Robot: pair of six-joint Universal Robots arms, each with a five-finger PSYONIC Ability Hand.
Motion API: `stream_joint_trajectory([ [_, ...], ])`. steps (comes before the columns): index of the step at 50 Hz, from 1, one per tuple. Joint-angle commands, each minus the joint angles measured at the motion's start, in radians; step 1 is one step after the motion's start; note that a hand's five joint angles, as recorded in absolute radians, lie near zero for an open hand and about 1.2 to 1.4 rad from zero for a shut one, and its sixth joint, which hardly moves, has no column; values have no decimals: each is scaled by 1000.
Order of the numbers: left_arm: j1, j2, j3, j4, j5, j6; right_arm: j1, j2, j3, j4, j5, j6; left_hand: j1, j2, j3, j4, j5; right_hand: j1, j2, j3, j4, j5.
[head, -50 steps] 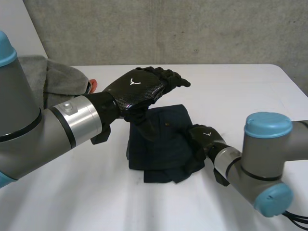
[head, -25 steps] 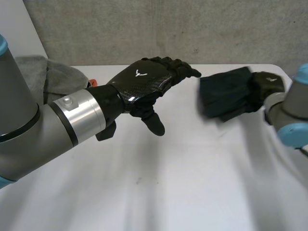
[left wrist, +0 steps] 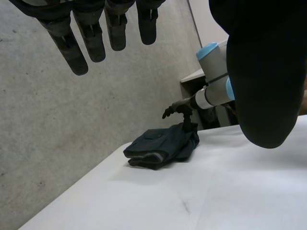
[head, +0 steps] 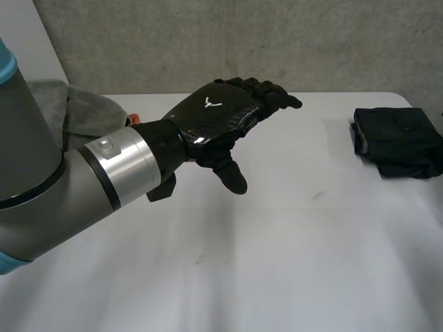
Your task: Fold the laundry.
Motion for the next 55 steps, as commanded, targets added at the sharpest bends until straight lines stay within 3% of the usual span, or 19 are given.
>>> stream_joint_trajectory([
  [1,-1,3,4,12,-19,-11,26,-74,22,-70,189,-110,0,-18,-25,-16,-30,-48,-47,-51,-66,-55],
  [4,1,4,6,18,-22,-27,44,-140,37,-180,340,-159,0,-18,-25,-16,-30,-48,-47,-51,-66,-55],
  [7,2,11,9,35,-41,-39,53,-192,83,-263,378,-156,0,-18,-25,-16,-30,-48,-47,-51,-66,-55],
  [11,16,14,15,70,-117,-69,73,-304,238,-368,312,-151,0,-18,-25,-16,-30,-48,-47,-51,-66,-55],
  [17,85,14,32,170,-307,-94,184,-596,589,-565,98,-160,0,-18,-25,-16,-30,-48,-47,-51,-66,-55],
  [21,189,0,70,248,-421,-79,283,-729,801,-645,-67,-191,5,-12,-19,-10,-24,-48,-47,-51,-66,-55],
  [24,324,-118,140,271,-470,-42,363,-813,955,-626,-183,-237,8,-9,-16,-7,-21,-48,-47,-51,-66,-55],
  [27,381,-202,199,271,-484,21,428,-884,1075,-567,-231,-281,14,-3,-11,-1,-15,-48,-47,-51,-66,-55],
  [33,536,-509,367,306,-565,290,535,-955,1290,-431,-233,-410,11,-6,-14,-4,-18,-48,-47,-51,-66,-55],
  [36,565,-597,418,360,-585,364,561,-963,1385,-412,-233,-473,14,-3,-11,-1,-15,-48,-47,-51,-66,-55],
  [39,591,-703,449,449,-573,409,557,-966,1454,-414,-234,-518,96,79,71,81,67,-48,-47,-51,-66,-55],
  [41,605,-750,452,505,-539,406,552,-966,1480,-415,-234,-525,383,365,358,367,353,-48,-47,-51,-66,-55],
  [43,610,-756,446,535,-504,401,552,-967,1491,-417,-234,-525,767,749,742,751,737,-48,-47,-51,-66,-55],
  [44,608,-756,438,556,-486,389,551,-969,1493,-417,-234,-525,1204,1187,1179,1189,1175,-48,-47,-51,-66,-55],
  [47,599,-732,418,562,-493,354,549,-969,1497,-418,-233,-527,1209,1191,1184,1193,1179,-48,-47,-51,-66,-55],
  [55,504,-343,213,622,-521,89,508,-996,1482,-418,-226,-519,1209,1191,1184,1193,1179,-48,-47,-51,-66,-55],
])
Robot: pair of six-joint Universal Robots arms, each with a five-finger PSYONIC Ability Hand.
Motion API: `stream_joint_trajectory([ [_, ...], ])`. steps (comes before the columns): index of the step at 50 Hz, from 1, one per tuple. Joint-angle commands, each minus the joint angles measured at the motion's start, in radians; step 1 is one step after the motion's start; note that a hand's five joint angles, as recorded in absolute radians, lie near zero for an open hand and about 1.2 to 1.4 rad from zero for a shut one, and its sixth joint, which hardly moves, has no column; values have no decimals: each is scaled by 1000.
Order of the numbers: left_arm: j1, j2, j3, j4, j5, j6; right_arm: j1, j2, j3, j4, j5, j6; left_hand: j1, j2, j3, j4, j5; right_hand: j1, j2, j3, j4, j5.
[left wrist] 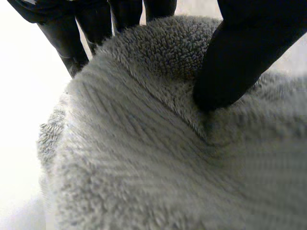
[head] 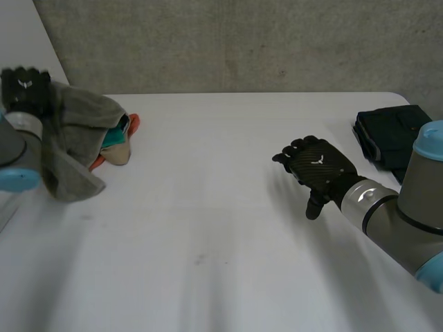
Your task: Fold the laundry.
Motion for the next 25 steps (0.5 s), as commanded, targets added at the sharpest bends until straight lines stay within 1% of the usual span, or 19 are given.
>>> stream_joint_trajectory([
  [1,-109,354,-185,46,-15,-252,-37,-35,-19,-3,5,11,308,213,246,210,306,-46,-40,-38,-38,-44],
  [3,-153,408,-211,45,-14,-297,-37,-44,-20,-3,5,11,308,213,246,210,306,-46,-40,-38,-38,-44],
  [4,-202,461,-236,42,-12,-335,-37,-47,-20,-3,6,12,308,213,246,210,306,-46,-40,-38,-38,-44],
  [6,-250,521,-270,37,-11,-369,-35,-59,-20,-5,8,19,308,213,246,210,306,-46,-40,-38,-38,-44],
  [7,-297,579,-311,31,-9,-401,-35,-65,-20,-5,9,25,308,213,246,210,306,-46,-40,-38,-38,-44],
  [10,-354,637,-365,28,2,-426,-40,-87,-22,-9,18,63,308,213,246,210,306,-46,-40,-38,-38,-44],
  [11,-395,663,-400,28,20,-430,-41,-94,-22,-11,20,77,308,213,246,210,306,-46,-40,-38,-38,-44],
  [12,-415,669,-417,26,32,-430,-44,-105,-23,-12,24,106,308,213,246,210,306,-46,-40,-38,-38,-44],
  [14,-458,669,-445,23,57,-430,-47,-113,-25,-14,26,132,308,213,246,210,306,-46,-40,-38,-38,-44],
  [15,-498,667,-472,17,77,-432,-50,-114,-26,-14,26,141,308,213,246,210,306,-46,-40,-38,-38,-44],
  [17,-535,657,-503,2,89,-430,-61,-117,-28,-12,24,154,308,213,246,210,306,-46,-40,-38,-38,-44],
  [18,-552,648,-518,-7,92,-429,-66,-117,-29,-12,24,155,308,213,246,210,306,-46,-40,-38,-38,-44],
  [19,-585,620,-543,-33,92,-427,-69,-117,-29,-14,24,155,308,213,246,210,306,-46,-40,-38,-38,-44],
  [22,-632,562,-563,-78,89,-424,-87,-117,-32,-14,24,155,308,213,246,210,306,-46,-40,-38,-38,-44],
  [23,-662,528,-570,-114,88,-424,-92,-117,-32,-14,24,155,308,213,246,210,306,-46,-40,-38,-38,-44],
  [25,-692,500,-575,-153,88,-429,-101,-117,-39,-12,23,155,308,213,246,210,306,-46,-40,-38,-38,-44],
])
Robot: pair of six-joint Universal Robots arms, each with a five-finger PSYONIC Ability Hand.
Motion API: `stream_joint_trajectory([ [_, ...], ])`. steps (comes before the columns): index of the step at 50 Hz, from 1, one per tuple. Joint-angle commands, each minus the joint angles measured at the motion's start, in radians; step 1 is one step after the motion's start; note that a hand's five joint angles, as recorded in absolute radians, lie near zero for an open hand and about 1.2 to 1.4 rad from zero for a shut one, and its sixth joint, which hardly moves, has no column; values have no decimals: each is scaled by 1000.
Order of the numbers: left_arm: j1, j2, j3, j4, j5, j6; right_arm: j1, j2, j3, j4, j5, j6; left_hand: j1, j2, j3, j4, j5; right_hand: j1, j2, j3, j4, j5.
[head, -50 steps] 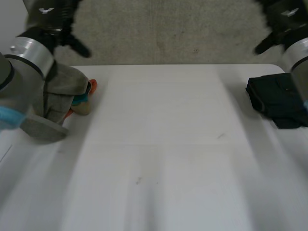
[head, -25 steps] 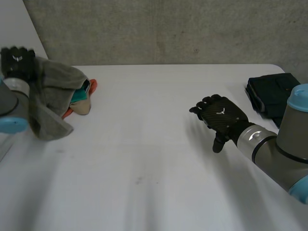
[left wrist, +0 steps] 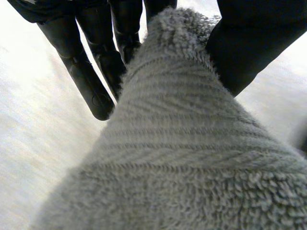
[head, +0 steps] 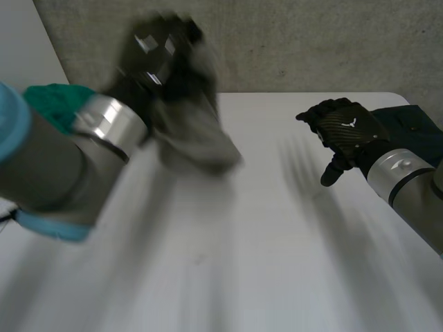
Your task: Fold the laundry.
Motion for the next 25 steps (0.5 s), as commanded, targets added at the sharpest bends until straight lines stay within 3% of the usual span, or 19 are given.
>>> stream_joint_trajectory([
  [1,-127,-141,-45,-143,4,-3,-34,1,-14,1,-5,2,276,201,208,196,274,-46,-40,-38,-38,-42],
  [2,-141,-155,-48,-185,9,-2,-36,1,-17,1,-7,0,64,-11,-4,-16,62,-46,-40,-38,-38,-42],
  [5,-152,-161,-53,-252,13,10,-36,10,-26,15,5,5,-946,-1020,-1014,-1026,-948,-46,-40,-38,-38,-42],
  [9,-122,-132,-43,-284,-3,9,-31,15,-18,30,7,8,-921,-996,-990,-1001,-924,-46,-40,-38,-38,-42],
  [18,125,-2,-46,-287,13,29,-19,7,-23,130,7,15,-892,-967,-960,-972,-895,-46,-40,-38,-38,-42],
  [25,126,-5,-111,-344,12,35,13,12,-15,161,4,-2,-784,-859,-852,-864,-786,-46,-40,-38,-38,-42],
])
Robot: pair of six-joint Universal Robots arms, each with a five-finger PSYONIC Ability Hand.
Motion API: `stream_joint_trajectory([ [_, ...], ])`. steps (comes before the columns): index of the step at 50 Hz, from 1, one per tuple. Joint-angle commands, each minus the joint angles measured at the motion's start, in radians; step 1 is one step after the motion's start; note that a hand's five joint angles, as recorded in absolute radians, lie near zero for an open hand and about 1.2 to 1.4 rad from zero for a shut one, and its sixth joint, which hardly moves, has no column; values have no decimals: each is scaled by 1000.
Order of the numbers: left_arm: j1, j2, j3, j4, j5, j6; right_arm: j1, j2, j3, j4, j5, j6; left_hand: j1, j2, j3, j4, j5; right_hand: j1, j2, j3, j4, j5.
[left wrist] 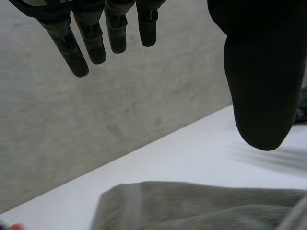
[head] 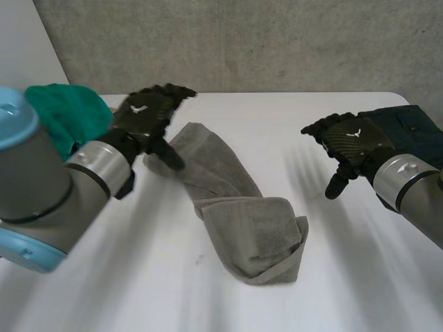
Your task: Fold the laundry.
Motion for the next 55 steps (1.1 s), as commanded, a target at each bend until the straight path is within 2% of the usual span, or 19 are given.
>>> stream_joint_trajectory([
  [1,5,-1,-67,-54,1,5,33,10,4,27,-2,-18,134,112,109,117,117,-46,-40,-38,-38,-44],
  [7,-91,-9,-74,-77,-1,-3,33,43,-5,25,1,-77,178,156,153,161,161,-46,-40,-38,-38,-44],
  [15,-216,-183,38,-99,-12,0,22,63,-7,25,16,-115,258,235,232,241,241,-46,-40,-38,-38,-44],
  [21,-248,-325,146,-146,-24,2,16,65,-5,25,22,-115,348,326,323,331,331,-46,-40,-38,-38,-44],
  [28,-253,-434,255,-178,-121,6,16,95,-7,24,22,-120,486,464,461,469,469,-46,-40,-38,-38,-44],
  [29,-254,-442,259,-178,-125,6,16,100,-7,24,22,-120,519,496,493,502,502,-46,-40,-38,-38,-44],
  [32,-256,-446,269,-184,-137,6,16,120,-12,24,21,-120,934,912,909,917,917,-46,-40,-38,-38,-44],
  [33,-259,-440,269,-186,-142,6,16,123,-15,24,21,-121,1185,1163,1160,1168,1168,-46,-40,-38,-38,-44],
  [36,-260,-414,265,-186,-147,6,16,126,-27,24,19,-121,1188,1165,1163,1171,1171,-46,-40,-38,-38,-44],
  [44,-257,-130,236,-193,-153,19,19,166,-140,25,-24,-132,1188,1165,1163,1171,1171,-46,-40,-38,-38,-44],
  [49,-257,37,201,-268,-151,89,30,246,-271,30,-140,-160,1188,1165,1163,1171,1171,-46,-40,-38,-38,-44],
  [50,-257,57,195,-282,-151,104,32,284,-319,37,-195,-161,1188,1165,1163,1171,1171,-46,-40,-38,-38,-44],
  [55,-260,156,160,-342,-153,184,64,430,-482,111,-327,-144,1188,1165,1163,1171,1171,-46,-40,-38,-38,-44],
])
